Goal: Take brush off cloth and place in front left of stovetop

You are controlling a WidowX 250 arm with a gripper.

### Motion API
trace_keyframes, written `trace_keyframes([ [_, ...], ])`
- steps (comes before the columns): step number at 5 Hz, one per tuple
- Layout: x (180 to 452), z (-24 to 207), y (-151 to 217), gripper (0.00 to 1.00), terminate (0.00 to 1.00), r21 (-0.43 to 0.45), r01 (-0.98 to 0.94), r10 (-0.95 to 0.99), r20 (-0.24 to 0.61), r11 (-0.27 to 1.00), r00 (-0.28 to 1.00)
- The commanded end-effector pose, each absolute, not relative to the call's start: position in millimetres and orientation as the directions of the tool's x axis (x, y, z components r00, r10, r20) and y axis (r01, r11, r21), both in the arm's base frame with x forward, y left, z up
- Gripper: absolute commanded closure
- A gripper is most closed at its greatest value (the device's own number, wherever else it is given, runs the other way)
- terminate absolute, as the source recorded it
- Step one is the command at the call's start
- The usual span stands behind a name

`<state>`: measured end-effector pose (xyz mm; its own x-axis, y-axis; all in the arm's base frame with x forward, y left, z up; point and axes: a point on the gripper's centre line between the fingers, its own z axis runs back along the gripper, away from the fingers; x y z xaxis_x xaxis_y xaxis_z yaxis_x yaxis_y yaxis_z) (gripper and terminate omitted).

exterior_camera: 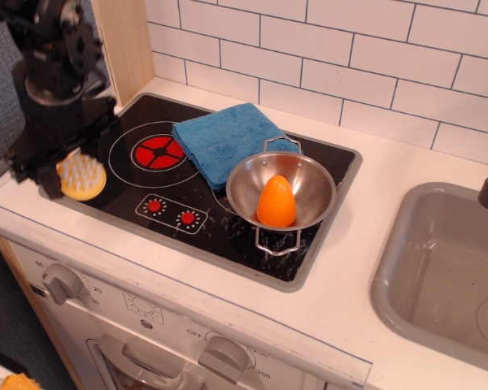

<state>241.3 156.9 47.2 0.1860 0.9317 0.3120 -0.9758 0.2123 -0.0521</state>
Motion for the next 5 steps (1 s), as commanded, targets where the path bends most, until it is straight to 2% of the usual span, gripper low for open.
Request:
trace_keyframes([
  [1, 246.1, 20.5, 167.1, 1.0, 0.0, -0.087, -0.979, 0.949, 0.276, 0.184, 0.154],
  [3, 268.5, 11.8, 177.2, 1.0, 0.0, -0.096, -0.968, 0.941, 0.272, 0.234, 0.201],
  [4, 273.8, 14.4, 177.6, 0.0, 0.0, -0.078, -0.964, 0.939, 0.259, 0.256, 0.228],
  [5, 271.3, 14.6, 175.5, 0.0, 0.0, -0.072, -0.966, 0.942, 0.252, 0.247, 0.222],
])
